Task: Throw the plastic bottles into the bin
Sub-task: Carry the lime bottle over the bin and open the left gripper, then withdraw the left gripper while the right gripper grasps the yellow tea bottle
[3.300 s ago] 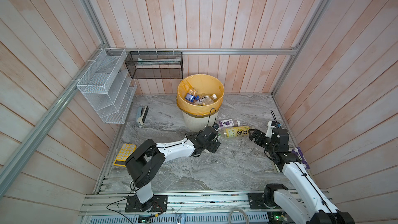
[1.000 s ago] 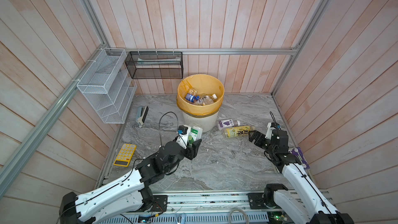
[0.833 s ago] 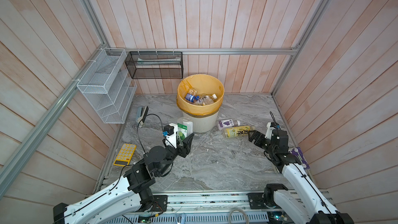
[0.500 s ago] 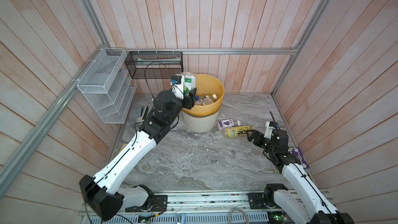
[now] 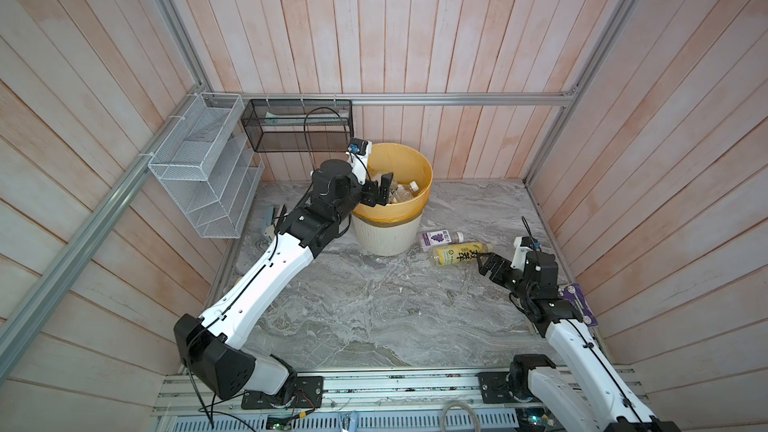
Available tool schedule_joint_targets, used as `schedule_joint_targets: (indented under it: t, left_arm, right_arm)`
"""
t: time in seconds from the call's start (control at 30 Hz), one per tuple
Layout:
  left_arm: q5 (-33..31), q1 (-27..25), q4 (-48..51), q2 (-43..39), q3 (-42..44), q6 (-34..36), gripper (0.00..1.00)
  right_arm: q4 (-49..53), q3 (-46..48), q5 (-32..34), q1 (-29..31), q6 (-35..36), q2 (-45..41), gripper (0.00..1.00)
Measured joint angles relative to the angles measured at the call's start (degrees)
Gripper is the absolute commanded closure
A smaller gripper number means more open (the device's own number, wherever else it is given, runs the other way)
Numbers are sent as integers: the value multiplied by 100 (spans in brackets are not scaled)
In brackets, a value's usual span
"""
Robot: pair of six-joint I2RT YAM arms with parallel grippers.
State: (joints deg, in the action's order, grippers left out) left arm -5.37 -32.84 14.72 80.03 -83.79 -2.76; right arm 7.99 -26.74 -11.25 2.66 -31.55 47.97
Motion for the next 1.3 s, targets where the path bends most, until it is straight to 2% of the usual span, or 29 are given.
schedule_joint_targets:
  t: [0.27, 0.5, 0.97, 1.3]
  left_arm:
    - [-614, -715, -721, -1318, 1878, 168, 0]
    - [-1032, -767, -1178, -2306, 3368, 59, 0]
    - [-1464, -767, -1320, -2804, 4247, -52, 0]
    - [-1462, -767, -1419, -2798, 4588, -50, 0]
  right_arm:
    - [-302, 68, 11, 260, -612, 601, 0]
    - [-566, 35, 271, 557, -1233, 1429, 1]
    - [-870, -629, 850, 885, -2092, 2697, 0]
    - [-828, -1338, 1038, 918, -2297, 3641, 1]
